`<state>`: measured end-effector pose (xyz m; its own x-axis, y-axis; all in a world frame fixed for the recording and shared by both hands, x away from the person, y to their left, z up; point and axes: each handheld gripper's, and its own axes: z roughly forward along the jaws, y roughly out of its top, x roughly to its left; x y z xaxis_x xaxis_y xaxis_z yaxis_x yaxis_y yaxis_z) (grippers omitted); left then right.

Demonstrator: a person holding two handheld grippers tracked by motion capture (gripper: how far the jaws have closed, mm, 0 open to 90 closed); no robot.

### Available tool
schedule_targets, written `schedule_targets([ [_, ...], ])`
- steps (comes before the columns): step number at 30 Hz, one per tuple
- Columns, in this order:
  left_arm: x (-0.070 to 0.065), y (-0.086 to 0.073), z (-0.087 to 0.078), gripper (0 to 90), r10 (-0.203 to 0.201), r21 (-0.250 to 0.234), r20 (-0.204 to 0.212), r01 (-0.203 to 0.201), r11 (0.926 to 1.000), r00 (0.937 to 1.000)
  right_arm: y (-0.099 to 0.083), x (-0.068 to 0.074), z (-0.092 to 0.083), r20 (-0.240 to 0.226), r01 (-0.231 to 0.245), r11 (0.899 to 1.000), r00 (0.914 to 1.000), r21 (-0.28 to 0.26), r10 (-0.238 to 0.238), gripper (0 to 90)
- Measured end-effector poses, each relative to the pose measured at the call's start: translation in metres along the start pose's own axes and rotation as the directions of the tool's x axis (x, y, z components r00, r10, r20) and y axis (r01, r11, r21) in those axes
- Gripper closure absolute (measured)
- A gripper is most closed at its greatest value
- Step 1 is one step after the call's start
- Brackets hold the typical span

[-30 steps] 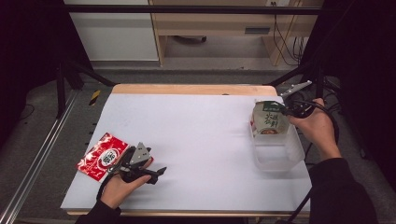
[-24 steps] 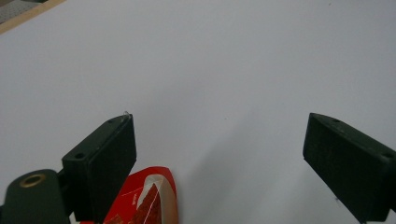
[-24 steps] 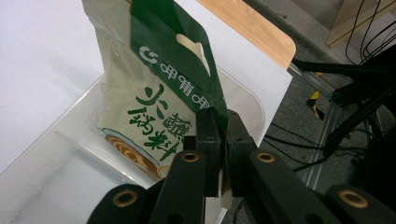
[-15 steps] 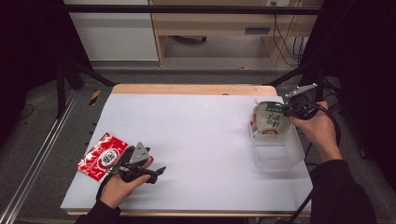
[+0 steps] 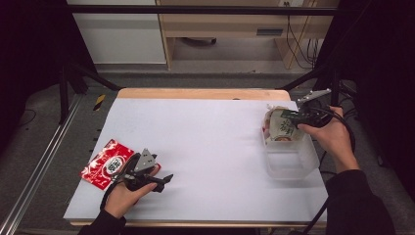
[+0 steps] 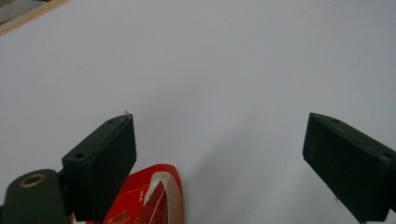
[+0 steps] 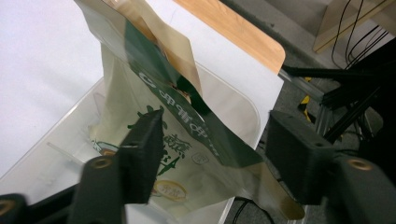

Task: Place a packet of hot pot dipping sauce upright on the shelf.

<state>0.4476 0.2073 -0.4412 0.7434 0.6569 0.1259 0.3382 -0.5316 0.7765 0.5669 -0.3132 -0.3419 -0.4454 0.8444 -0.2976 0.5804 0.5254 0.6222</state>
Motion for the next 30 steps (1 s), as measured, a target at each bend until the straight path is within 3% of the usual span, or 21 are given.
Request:
schedule_targets([
  [6, 0.001, 0.000, -0.001, 9.5, 0.001, 0.001, 0.000, -0.001, 1.0000, 1.0000, 0.001, 0.004, -0.011, 0.016, 0.016, 0.999, 0.9998, -0.050, -0.015, 22.5],
  [13, 0.001, 0.000, -0.001, 9.3, -0.001, 0.001, -0.001, 0.001, 1.0000, 1.0000, 0.007, 0.017, -0.029, 0.017, 0.054, 0.994, 0.9985, -0.095, -0.052, 19.4],
  [30, 0.003, 0.000, -0.003, 9.0, -0.008, -0.007, -0.002, 0.008, 0.9999, 1.0000, 0.014, 0.024, -0.036, 0.016, 0.077, 0.991, 0.9970, -0.110, -0.076, 14.6],
])
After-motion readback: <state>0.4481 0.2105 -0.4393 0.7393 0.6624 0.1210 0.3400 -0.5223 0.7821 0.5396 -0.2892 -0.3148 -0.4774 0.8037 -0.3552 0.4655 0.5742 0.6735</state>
